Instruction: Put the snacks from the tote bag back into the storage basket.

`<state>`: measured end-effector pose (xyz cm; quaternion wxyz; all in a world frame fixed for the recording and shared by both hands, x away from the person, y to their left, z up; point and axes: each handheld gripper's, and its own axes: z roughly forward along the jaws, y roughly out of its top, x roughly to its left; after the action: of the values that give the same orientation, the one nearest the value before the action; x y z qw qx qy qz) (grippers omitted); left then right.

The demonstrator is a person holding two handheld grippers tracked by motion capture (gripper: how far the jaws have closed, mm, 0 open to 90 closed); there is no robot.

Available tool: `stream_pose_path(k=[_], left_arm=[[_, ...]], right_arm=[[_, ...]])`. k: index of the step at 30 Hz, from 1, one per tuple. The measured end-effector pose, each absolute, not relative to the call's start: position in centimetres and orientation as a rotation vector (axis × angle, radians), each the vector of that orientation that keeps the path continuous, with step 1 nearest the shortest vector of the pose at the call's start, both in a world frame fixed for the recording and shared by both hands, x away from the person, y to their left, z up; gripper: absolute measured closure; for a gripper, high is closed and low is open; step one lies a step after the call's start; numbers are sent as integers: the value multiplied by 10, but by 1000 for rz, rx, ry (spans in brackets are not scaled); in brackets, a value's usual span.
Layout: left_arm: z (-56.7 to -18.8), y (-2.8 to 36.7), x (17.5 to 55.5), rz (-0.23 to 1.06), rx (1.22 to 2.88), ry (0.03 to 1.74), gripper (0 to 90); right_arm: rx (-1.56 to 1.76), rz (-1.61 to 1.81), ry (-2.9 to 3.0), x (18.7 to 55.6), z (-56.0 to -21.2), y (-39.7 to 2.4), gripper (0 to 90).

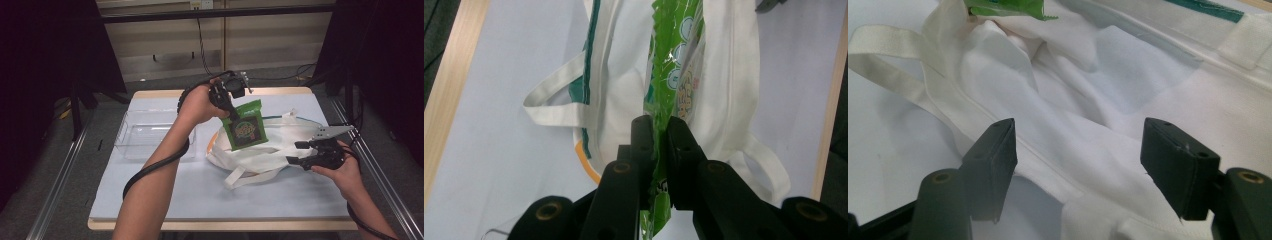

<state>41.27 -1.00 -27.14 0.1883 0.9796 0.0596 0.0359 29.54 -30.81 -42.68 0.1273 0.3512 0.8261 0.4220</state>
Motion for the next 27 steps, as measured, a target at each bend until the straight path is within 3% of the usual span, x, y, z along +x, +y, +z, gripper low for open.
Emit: stream_pose_path(k=[12,22,27], left_arm=[[-261,9,414,170,2780,176,845],[-252,22,417,187,2780,185,844],[-250,26,419,187,2782,188,844]], right_arm=[[1015,1233,2412,295,-427,-304,247],[1046,1228,2421,296,-427,-300,111],[1051,1224,2415,296,-427,-299,84]])
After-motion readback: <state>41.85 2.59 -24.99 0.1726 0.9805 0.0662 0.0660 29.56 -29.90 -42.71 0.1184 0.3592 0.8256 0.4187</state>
